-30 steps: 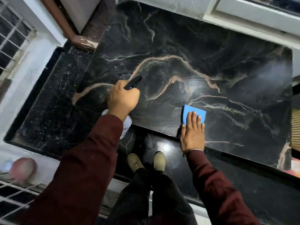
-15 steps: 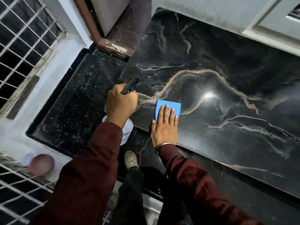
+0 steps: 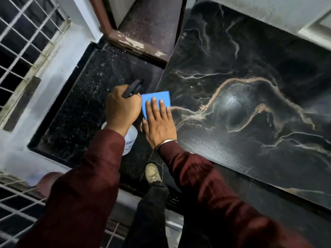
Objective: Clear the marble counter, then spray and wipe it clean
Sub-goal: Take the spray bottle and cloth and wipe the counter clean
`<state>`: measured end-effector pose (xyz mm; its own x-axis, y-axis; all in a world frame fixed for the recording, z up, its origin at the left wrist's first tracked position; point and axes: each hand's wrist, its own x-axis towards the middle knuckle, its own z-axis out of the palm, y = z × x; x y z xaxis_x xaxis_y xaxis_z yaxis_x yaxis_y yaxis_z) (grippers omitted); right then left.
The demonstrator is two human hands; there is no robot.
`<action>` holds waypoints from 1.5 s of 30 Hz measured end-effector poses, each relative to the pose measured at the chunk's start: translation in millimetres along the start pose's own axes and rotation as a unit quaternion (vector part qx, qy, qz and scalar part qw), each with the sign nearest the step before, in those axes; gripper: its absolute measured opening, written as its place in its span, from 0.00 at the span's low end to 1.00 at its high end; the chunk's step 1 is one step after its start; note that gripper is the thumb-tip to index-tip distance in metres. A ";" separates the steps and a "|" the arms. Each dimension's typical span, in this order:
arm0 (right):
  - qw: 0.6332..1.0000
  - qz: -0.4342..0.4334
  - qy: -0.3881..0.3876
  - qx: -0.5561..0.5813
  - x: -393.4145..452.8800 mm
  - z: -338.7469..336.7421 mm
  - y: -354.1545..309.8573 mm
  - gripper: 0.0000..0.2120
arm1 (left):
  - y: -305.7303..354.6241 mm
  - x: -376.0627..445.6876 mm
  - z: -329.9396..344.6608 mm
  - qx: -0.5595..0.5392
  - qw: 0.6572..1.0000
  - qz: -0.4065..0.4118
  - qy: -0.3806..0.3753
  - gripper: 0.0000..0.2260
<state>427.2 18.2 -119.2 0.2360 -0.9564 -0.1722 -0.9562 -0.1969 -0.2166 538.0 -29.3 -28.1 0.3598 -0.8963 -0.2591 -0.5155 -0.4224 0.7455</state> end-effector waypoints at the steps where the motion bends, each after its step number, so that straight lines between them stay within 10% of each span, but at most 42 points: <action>1: 0.999 -0.040 -0.007 -0.009 -7.1 0.3 6.0 0.28 | 1.6 1.3 0.2 0.002 1.000 0.003 -0.004 0.10; 6: 0.991 -0.120 -0.034 -0.041 -59.8 0.0 70.6 0.28 | 15.0 2.8 15.8 0.007 0.999 0.017 -0.026 0.12; 16: 0.914 0.400 0.057 0.038 -104.5 -25.9 186.9 0.30 | 58.9 -31.5 42.4 0.029 0.993 0.078 -0.085 0.10; 26: 0.991 0.128 0.025 0.028 -109.5 -8.2 143.4 0.28 | 111.4 -90.0 114.4 0.059 0.977 0.146 -0.143 0.09; 45: 0.916 0.389 0.069 0.066 -341.0 -34.7 420.9 0.28 | 205.1 -270.5 312.2 0.109 0.936 0.208 -0.263 0.09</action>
<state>-61.8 254.0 -118.3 -0.5413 -0.8158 -0.2035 -0.7939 0.5756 -0.1959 92.1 84.6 3.1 -0.3096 -0.9078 -0.2829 -0.6927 0.0115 0.7212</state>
